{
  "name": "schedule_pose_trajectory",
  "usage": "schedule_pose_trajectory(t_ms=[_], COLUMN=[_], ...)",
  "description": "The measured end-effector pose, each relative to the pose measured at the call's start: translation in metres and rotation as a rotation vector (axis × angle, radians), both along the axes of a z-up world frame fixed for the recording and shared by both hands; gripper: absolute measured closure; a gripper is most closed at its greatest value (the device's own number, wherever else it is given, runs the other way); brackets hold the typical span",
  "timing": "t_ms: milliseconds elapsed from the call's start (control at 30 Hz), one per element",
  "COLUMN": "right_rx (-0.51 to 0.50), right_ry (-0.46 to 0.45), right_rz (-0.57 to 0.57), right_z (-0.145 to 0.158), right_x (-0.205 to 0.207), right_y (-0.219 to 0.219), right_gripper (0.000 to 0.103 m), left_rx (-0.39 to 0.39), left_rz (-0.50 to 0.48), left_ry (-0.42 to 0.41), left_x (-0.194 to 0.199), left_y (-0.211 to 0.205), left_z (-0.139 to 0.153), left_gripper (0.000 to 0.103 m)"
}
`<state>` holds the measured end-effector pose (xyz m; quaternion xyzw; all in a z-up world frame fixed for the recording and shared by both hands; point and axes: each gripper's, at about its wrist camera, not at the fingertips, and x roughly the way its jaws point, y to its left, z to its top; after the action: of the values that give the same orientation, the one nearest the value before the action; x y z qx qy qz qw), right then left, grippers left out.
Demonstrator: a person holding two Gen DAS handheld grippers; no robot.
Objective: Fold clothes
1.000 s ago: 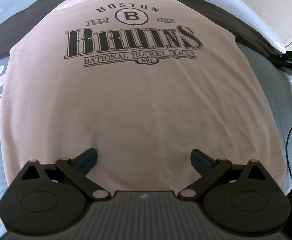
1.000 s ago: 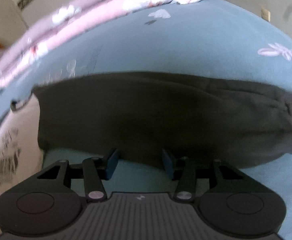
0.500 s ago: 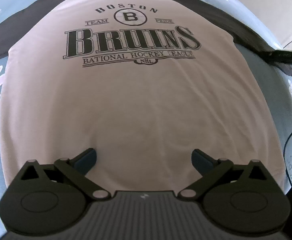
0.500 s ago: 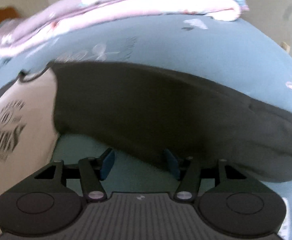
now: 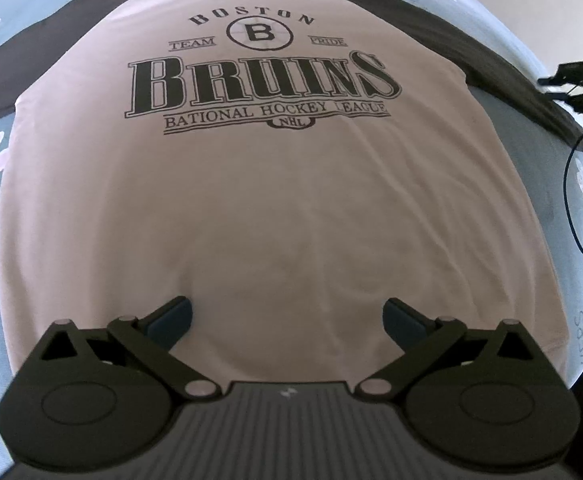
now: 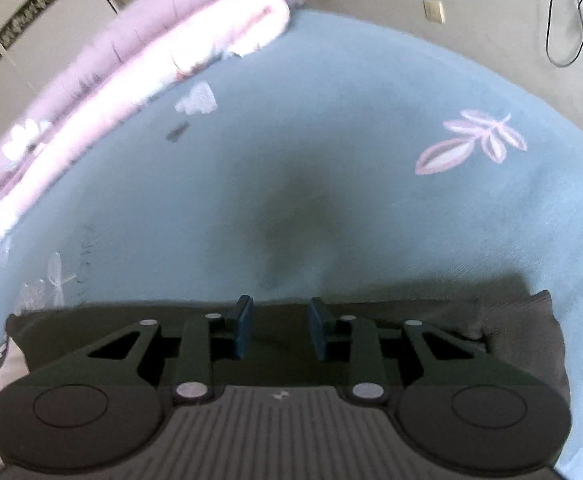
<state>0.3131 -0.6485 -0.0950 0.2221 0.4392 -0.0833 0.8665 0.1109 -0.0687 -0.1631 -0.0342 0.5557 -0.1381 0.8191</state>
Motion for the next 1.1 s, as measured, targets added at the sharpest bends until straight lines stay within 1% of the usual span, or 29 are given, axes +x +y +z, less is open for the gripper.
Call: schedule_pose_trajectory(t_ms=[67, 100, 167, 200, 300, 333, 367, 433, 533, 633, 733, 767, 800, 867, 967, 1100], right_rx=[0.000, -0.007, -0.026, -0.053, -0.198, -0.235, -0.247, -0.236, -0.211, -0.214, -0.264, -0.275, -0.282, -0.299, -0.289, -0.276], right_ry=[0.051, 0.055, 0.062, 0.063, 0.048, 0.041, 0.035, 0.023, -0.012, 0.049, 0.114, 0.115, 0.095, 0.066, 0.035, 0.004], right_rz=[0.008, 0.013, 0.022, 0.027, 0.049, 0.051, 0.046, 0.022, 0.010, 0.057, 0.072, 0.065, 0.049, 0.025, 0.010, 0.020], right_z=[-0.008, -0.009, -0.012, -0.014, -0.017, -0.018, -0.019, -0.016, 0.003, 0.008, -0.011, -0.016, -0.017, -0.016, -0.014, 0.001], right_x=[0.004, 0.005, 0.005, 0.006, 0.018, 0.023, 0.027, 0.029, 0.019, 0.011, 0.022, 0.026, 0.028, 0.033, 0.034, 0.018], right_y=[-0.002, 0.000, 0.003, 0.006, 0.023, 0.028, 0.031, 0.028, 0.027, 0.038, 0.046, 0.047, 0.046, 0.044, 0.041, 0.047], right_gripper=[0.067, 0.065, 0.065, 0.065, 0.065, 0.064, 0.063, 0.062, 0.062, 0.062, 0.061, 0.057, 0.054, 0.052, 0.052, 0.052], left_rx=[-0.005, -0.007, 0.000, 0.003, -0.001, -0.005, -0.009, -0.012, -0.023, -0.024, -0.021, -0.021, -0.023, -0.023, -0.017, -0.004], left_rz=[0.004, 0.006, 0.005, 0.004, 0.004, 0.004, 0.005, 0.003, 0.007, 0.001, -0.002, -0.002, 0.000, -0.001, -0.005, -0.015], left_ry=[-0.001, -0.001, -0.004, -0.004, -0.006, -0.006, -0.006, -0.003, -0.002, -0.006, -0.009, -0.007, -0.006, -0.002, -0.002, -0.008], left_x=[0.001, 0.001, 0.001, 0.001, 0.001, 0.001, 0.001, 0.002, 0.002, 0.001, 0.000, 0.001, 0.001, 0.002, 0.002, 0.001], left_y=[0.001, 0.000, -0.001, -0.001, 0.000, 0.001, 0.001, 0.002, 0.004, 0.004, 0.004, 0.004, 0.004, 0.004, 0.004, 0.002], left_z=[0.000, 0.000, 0.000, 0.000, 0.000, 0.000, 0.000, 0.000, 0.001, 0.001, 0.001, 0.001, 0.001, 0.001, 0.001, 0.001], left_gripper=[0.002, 0.002, 0.002, 0.002, 0.001, 0.001, 0.001, 0.001, 0.001, 0.001, 0.001, 0.001, 0.001, 0.001, 0.001, 0.001])
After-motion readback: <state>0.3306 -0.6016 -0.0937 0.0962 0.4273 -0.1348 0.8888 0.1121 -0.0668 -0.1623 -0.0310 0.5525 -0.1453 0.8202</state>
